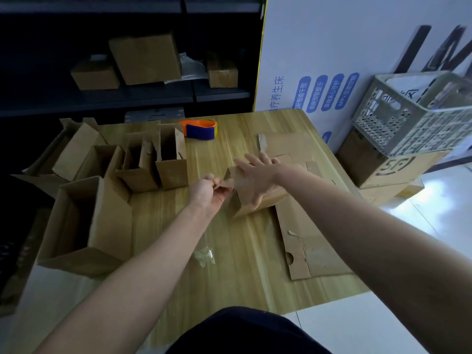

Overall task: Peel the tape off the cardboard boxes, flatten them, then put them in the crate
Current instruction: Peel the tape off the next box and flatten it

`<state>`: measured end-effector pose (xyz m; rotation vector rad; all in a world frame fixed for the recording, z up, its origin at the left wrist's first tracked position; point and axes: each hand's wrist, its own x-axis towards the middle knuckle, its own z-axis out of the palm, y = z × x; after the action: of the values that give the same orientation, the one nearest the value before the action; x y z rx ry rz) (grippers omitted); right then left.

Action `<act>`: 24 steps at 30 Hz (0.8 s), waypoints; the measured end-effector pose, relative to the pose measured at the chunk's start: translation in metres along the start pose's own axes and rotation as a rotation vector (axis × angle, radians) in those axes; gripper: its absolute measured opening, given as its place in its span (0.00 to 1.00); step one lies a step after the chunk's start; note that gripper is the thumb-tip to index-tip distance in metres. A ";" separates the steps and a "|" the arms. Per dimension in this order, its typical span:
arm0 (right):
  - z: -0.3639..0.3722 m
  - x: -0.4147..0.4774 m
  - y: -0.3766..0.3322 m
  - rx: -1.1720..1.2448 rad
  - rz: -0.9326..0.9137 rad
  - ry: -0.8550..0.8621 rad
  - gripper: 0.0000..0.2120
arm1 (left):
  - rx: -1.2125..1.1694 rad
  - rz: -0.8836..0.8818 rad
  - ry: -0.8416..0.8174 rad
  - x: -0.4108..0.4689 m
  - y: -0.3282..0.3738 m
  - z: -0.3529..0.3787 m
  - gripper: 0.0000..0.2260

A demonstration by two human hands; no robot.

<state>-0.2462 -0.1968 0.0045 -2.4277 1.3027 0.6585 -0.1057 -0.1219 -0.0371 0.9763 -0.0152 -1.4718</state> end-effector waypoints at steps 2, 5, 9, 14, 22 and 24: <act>0.001 0.000 -0.010 0.018 -0.049 0.055 0.66 | -0.050 -0.008 -0.042 -0.003 0.010 0.008 0.14; 0.002 -0.001 -0.016 0.087 -0.131 0.265 0.66 | -0.104 -0.006 -0.060 -0.004 0.020 0.020 0.13; 0.001 -0.003 -0.010 0.079 -0.117 0.437 0.62 | -0.124 -0.035 -0.046 0.002 0.025 0.025 0.13; 0.023 -0.010 0.033 0.546 0.055 0.462 0.60 | 0.090 0.118 0.037 0.015 0.045 0.011 0.06; 0.040 0.001 0.028 0.534 0.037 0.504 0.59 | 1.500 0.479 0.011 0.028 0.014 0.006 0.38; 0.042 0.006 0.022 0.520 0.027 0.513 0.59 | 1.663 0.593 0.105 0.032 0.009 0.008 0.29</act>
<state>-0.2719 -0.1928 -0.0358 -2.1967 1.4555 -0.3053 -0.0976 -0.1543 -0.0443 2.0606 -1.5019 -0.5929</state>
